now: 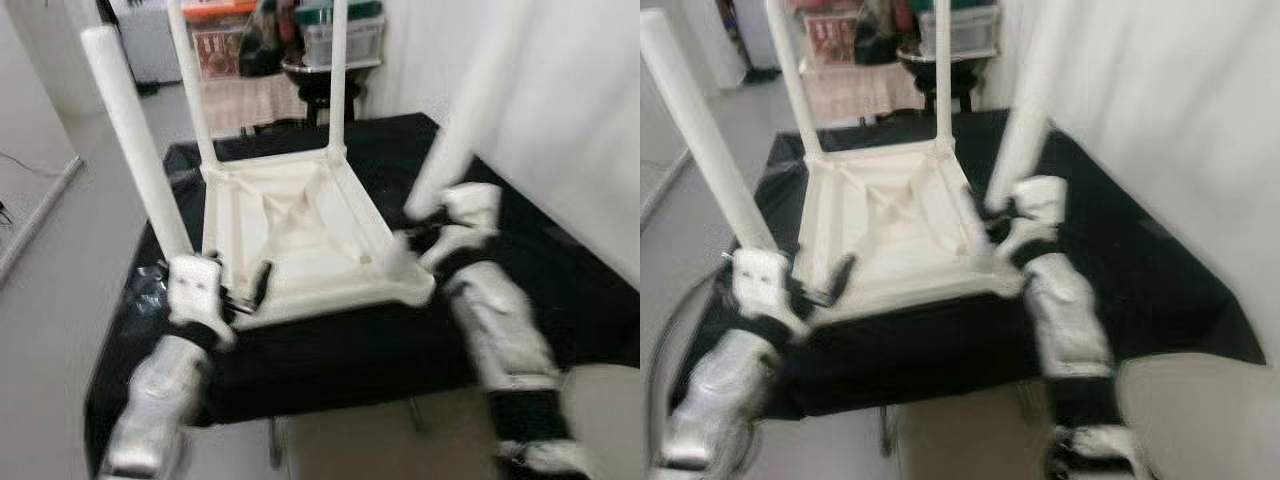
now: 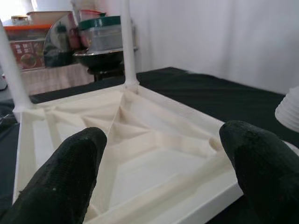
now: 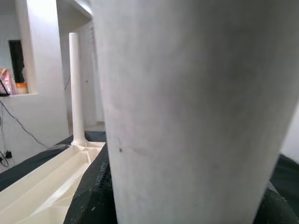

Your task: Building children table

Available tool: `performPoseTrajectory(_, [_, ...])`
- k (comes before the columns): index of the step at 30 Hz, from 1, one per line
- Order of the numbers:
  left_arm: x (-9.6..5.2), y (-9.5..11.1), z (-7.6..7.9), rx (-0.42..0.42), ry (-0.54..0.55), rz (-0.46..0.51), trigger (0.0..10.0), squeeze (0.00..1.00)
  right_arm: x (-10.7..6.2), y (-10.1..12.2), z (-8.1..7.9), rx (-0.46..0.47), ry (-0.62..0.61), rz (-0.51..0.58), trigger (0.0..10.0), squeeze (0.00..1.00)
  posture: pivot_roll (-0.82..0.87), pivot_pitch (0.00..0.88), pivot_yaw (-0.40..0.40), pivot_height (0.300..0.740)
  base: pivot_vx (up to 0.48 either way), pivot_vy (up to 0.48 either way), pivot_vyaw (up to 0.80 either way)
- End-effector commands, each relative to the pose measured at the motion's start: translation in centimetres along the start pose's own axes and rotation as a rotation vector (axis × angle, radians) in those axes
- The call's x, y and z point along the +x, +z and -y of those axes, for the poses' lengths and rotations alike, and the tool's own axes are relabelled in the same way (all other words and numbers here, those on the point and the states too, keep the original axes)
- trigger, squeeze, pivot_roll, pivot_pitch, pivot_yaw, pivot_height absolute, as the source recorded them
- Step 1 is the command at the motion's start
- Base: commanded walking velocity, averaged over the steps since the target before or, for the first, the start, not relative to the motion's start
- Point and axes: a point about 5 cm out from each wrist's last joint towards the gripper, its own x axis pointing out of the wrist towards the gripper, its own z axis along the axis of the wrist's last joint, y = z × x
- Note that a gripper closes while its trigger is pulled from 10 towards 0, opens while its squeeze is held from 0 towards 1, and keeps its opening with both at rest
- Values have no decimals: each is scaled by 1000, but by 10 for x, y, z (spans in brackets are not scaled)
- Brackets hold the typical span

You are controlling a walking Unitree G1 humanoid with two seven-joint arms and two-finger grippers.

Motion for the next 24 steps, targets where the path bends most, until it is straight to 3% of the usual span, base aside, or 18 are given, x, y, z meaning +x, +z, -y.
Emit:
performPoseTrajectory(1, [-5, -7, -4, -12, -9, -49, 10000, 0, 4, 2, -13, 9, 67, 8, 10000, 0, -105, 0, 28, 740, 0, 0, 0])
performPoseTrajectory(9, [-7, -11, 7, -43, -79, -71, 10000, 0, 7, 7, -16, 17, 176, 5, 10000, 0, -105, 0, 23, 740, 0, -460, 0])
performPoseTrajectory(13, [-7, -11, 5, -45, -62, -73, 10000, 0, 7, 4, -29, 12, 257, -16, 10000, 0, -103, 0, 19, 740, 0, -458, 0])
performPoseTrajectory(17, [-5, -12, -2, -39, 1, -68, 10000, 0, 2, -7, -47, -11, 333, -63, 10000, 0, -103, 0, 18, 740, 0, 0, 0])
performPoseTrajectory(21, [-5, -12, -3, -38, 0, -70, 10000, 0, 1, -9, -49, -20, 343, -70, 10000, 0, -104, 0, 17, 740, 0, 0, 0])
performPoseTrajectory(24, [-8, -15, -6, -32, 16, -85, 10000, 0, -1, -14, -55, -3, 374, -90, 10000, 0, -111, 0, 14, 740, 0, 0, 800])
